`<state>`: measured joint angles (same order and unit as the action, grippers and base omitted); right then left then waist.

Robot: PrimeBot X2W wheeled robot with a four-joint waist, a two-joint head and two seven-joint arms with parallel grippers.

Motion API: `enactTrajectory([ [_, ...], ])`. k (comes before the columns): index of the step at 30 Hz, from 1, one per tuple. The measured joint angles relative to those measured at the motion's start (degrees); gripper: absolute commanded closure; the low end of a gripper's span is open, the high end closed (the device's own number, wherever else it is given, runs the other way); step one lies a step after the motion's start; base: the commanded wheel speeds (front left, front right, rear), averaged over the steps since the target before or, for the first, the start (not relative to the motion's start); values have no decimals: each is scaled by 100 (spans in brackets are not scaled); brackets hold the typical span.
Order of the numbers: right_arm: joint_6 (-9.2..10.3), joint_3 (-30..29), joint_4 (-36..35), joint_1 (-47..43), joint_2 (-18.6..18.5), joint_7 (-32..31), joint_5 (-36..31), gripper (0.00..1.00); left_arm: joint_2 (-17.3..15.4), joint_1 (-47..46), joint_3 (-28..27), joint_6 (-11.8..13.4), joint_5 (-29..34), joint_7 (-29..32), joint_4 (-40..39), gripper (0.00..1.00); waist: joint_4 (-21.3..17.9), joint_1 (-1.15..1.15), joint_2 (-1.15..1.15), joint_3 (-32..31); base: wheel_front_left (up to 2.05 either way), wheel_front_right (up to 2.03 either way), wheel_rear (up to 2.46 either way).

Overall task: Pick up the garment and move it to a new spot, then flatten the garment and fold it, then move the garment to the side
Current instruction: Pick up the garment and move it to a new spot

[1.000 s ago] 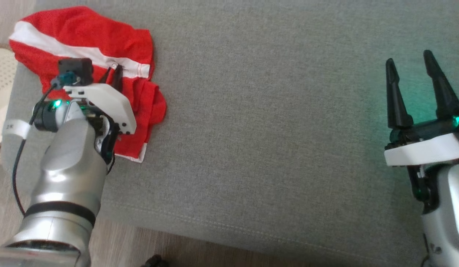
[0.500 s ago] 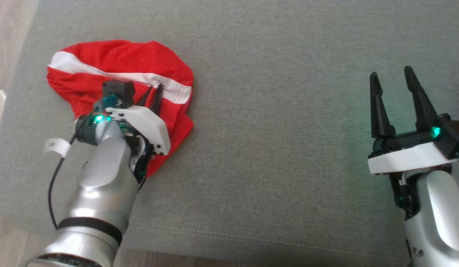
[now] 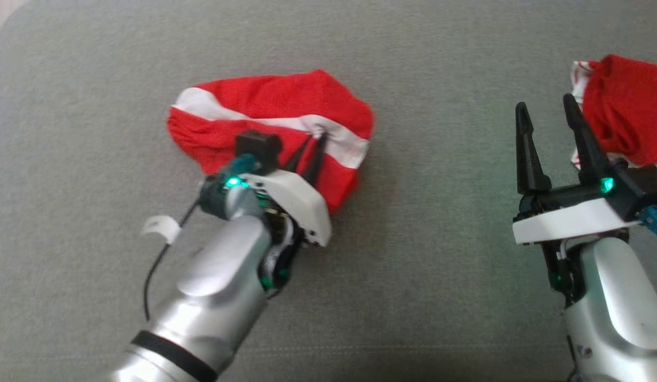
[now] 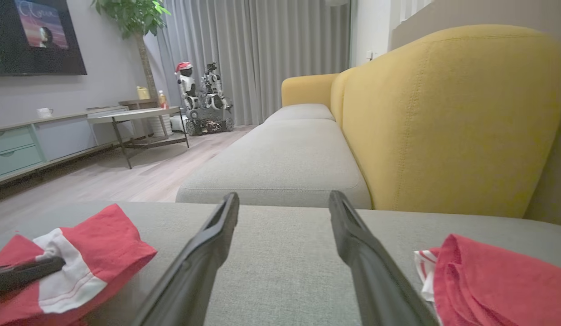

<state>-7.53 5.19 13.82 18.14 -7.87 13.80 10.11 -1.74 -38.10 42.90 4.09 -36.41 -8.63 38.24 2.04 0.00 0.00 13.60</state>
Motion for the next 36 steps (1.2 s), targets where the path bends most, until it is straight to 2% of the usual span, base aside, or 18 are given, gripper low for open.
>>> enactTrajectory([
  [3,0,9,46,35,19,41,8,0,-4,-17,525,427,-453,2,-330,100,-165,0,0,-4,0,0,0],
  [9,0,47,172,36,86,54,52,0,-23,-376,1313,1101,-1237,-170,-559,100,-431,0,0,31,0,0,0],
  [10,0,60,191,37,104,56,52,0,-24,-464,1441,1189,-1345,-218,-567,60,-465,0,0,40,0,0,0],
  [11,0,77,208,40,127,56,52,0,-25,-541,1575,1254,-1439,-258,-571,4,-493,0,0,50,0,0,0],
  [12,0,93,220,40,145,56,52,0,-24,-604,1700,1278,-1523,-267,-572,0,-513,0,0,57,0,0,0],
  [17,0,69,266,42,159,57,52,0,-21,-715,2059,1366,-1896,-438,-452,0,-482,0,0,51,0,0,0],
  [21,0,-22,274,38,155,57,49,0,-23,-714,2022,1357,-2020,-535,-169,0,-331,0,0,-33,0,0,0],
  [24,0,-54,292,5,152,57,48,0,-68,-700,1529,1322,-1926,-559,-20,0,-180,0,0,-145,0,0,0],
  [28,0,-132,423,-145,148,57,49,0,-488,-553,542,1101,-1189,-567,-522,0,35,0,0,-337,0,0,0],
  [32,0,-202,611,-471,154,56,49,0,-881,285,-483,859,-466,-601,-1321,0,219,0,0,-552,0,0,0],
  [34,0,-227,637,-611,166,56,49,0,-934,910,-969,689,-145,-602,-1762,0,299,0,0,-647,0,0,0],
  [36,0,-233,647,-658,172,56,49,0,-933,1222,-1191,599,22,-602,-1976,0,332,0,0,-690,0,0,0],
])
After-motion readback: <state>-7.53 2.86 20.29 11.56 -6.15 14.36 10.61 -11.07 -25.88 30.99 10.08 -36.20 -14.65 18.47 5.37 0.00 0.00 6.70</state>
